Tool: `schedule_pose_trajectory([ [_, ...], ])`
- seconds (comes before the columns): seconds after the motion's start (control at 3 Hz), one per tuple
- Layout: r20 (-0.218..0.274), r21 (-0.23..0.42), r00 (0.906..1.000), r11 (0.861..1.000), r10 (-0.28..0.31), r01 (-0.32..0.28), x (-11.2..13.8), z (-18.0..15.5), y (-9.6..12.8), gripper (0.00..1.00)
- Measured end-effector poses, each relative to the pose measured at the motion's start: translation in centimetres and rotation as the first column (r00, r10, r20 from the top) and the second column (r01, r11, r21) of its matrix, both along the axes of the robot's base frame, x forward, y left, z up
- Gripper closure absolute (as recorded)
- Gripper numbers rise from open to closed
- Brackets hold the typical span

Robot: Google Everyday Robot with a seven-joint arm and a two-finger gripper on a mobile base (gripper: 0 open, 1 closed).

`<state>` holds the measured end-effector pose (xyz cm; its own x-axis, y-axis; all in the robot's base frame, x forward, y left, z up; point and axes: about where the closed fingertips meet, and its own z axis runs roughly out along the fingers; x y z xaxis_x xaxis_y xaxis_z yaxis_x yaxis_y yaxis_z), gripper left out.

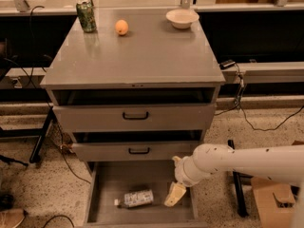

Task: Pick blue plastic bottle from bottom drawer and place on counter

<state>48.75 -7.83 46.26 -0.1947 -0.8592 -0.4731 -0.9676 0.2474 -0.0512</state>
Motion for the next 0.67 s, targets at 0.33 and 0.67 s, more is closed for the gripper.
schedule_pose_trajectory([
  [0.33, 0.010, -0.012, 0.9997, 1.000, 0.022, -0.022, 2.3, -6.7, -1.0, 0.00],
  [0.67, 0.012, 0.044, 0.9983, 0.997, 0.056, -0.057, 4.2, -12.0, -0.8, 0.00],
])
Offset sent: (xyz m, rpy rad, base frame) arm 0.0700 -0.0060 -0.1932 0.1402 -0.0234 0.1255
